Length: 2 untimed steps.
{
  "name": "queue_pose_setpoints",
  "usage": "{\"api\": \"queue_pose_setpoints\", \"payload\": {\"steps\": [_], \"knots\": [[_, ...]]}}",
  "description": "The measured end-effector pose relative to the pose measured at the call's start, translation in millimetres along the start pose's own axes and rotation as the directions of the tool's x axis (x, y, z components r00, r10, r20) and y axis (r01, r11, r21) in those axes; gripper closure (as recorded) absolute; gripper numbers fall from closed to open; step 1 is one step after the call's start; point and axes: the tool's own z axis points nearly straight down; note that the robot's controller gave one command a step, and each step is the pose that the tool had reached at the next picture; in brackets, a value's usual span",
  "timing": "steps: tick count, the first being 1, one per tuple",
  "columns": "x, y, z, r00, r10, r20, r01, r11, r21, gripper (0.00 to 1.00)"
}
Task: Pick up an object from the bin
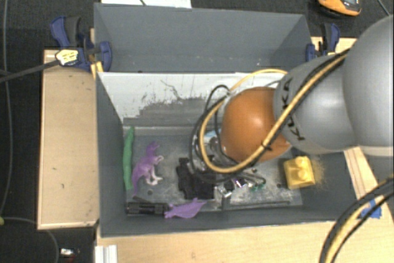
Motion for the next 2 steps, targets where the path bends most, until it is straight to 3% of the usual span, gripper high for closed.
{"api": "queue_pose_setpoints", "payload": {"steps": [1, 2], "knots": [[-10.2, -7.3, -0.7, 0.997, -0.083, 0.007, 0.083, 0.997, 0.001, 0.00], [-1.4, -0.7, -0.9, 1.000, 0.000, 0.003, 0.000, 1.000, -0.001, 1.00]]}}
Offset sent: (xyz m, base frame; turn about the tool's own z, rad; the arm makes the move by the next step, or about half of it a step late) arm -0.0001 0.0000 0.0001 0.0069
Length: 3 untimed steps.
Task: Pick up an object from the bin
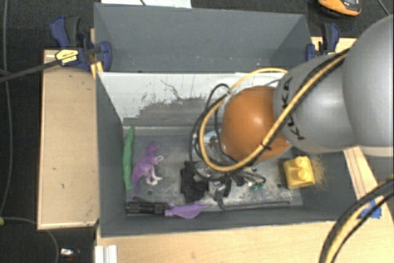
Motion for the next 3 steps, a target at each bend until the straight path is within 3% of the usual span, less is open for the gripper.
{"api": "queue_pose_setpoints", "payload": {"steps": [2, 3], "knots": [[2.8, 1.4, -12.8, 1.000, 0.008, -0.007, -0.008, 1.000, -0.002, 1.00], [2.3, 1.5, -58.2, 1.000, 0.009, -0.006, -0.009, 1.000, -0.003, 1.00]]}}
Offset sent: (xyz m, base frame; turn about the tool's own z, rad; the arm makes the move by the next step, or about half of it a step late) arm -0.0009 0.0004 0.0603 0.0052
